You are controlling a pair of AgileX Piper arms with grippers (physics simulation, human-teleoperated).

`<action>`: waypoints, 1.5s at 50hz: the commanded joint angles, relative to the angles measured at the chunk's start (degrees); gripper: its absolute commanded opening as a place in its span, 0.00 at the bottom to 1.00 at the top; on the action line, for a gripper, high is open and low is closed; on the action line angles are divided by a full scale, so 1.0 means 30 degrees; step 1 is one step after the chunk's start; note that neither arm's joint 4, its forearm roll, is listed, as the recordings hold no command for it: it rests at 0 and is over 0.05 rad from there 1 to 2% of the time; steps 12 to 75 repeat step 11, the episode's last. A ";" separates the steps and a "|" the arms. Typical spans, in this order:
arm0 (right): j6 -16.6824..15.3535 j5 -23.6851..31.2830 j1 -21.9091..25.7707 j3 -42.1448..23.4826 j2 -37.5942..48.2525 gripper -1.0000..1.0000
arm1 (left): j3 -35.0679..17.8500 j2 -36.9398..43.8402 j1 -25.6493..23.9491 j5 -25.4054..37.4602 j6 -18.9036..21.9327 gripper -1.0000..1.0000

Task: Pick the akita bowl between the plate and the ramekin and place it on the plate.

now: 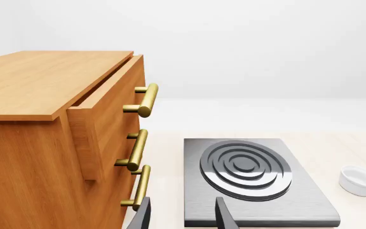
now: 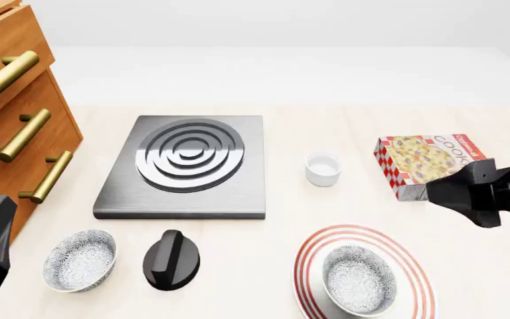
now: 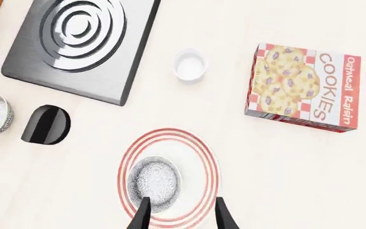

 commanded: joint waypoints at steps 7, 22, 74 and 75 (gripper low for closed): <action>-0.0287 0.3077 0.0155 -0.4175 -0.2874 1.00 | 0.0000 0.0000 0.0000 0.0000 0.0000 1.00; -0.0402 0.3110 0.0026 -0.4595 -0.2909 1.00 | 0.0000 0.0000 0.0000 0.0000 0.0000 1.00; -0.0402 0.3110 0.0026 -0.4595 -0.2909 1.00 | 0.0000 0.0000 0.0000 0.0000 0.0000 1.00; -0.0402 0.3110 0.0026 -0.4595 -0.2909 1.00 | 0.0000 0.0000 0.0000 0.0000 0.0000 1.00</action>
